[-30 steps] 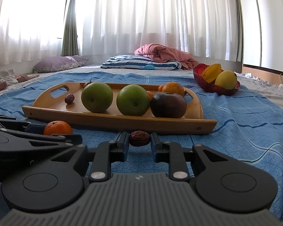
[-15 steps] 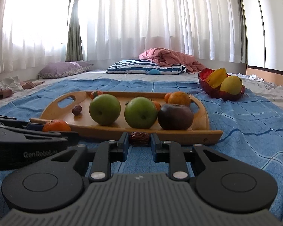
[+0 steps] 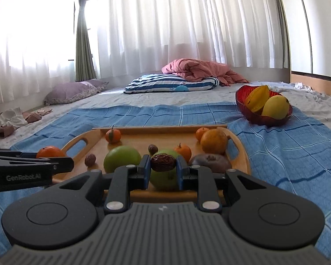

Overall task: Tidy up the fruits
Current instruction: 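Carry the orange and the date over the wooden tray with both tools, then lower the orange with the left tool while the right tool lowers the date onto the tray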

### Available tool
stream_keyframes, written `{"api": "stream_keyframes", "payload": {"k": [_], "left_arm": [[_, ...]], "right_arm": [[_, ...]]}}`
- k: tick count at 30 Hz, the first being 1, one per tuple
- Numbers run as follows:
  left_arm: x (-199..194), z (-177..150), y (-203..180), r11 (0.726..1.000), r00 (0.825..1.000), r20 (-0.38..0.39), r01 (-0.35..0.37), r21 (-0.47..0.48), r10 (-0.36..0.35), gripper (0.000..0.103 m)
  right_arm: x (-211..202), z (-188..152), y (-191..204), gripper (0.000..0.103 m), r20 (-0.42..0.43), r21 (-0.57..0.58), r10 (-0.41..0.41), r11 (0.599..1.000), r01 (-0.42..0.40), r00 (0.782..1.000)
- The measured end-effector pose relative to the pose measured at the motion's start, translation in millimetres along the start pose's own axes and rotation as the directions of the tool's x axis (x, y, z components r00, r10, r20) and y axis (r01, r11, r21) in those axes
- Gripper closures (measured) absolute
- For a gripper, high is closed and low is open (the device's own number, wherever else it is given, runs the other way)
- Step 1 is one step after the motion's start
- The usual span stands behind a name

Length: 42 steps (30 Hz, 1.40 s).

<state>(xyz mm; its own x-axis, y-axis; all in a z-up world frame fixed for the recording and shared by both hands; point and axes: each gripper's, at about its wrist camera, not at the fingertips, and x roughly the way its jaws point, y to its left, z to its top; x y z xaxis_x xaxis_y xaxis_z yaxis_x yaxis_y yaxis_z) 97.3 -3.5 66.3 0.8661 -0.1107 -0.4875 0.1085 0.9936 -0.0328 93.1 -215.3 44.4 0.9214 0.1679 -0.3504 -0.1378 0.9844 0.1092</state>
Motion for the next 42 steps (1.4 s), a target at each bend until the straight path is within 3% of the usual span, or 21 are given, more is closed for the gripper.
{"api": "stream_keyframes", "payload": {"k": [20, 27, 42], "left_arm": [[54, 46, 35, 0.992, 0.993, -0.091, 0.067, -0.105, -0.077, 0.064], [77, 66, 35, 0.992, 0.990, -0.116, 0.066, -0.109, -0.079, 0.064], [120, 80, 47, 0.991, 0.980, -0.188, 0.043, -0.125, -0.066, 0.064]], "right_arm": [[51, 42, -20, 0.074, -0.081, 0.089, 0.028, 0.996, -0.021, 0.996], [83, 59, -33, 0.074, -0.174, 0.137, 0.040, 0.990, -0.016, 0.984], [121, 84, -41, 0.074, -0.251, 0.133, 0.025, 0.991, 0.008, 0.968]]}}
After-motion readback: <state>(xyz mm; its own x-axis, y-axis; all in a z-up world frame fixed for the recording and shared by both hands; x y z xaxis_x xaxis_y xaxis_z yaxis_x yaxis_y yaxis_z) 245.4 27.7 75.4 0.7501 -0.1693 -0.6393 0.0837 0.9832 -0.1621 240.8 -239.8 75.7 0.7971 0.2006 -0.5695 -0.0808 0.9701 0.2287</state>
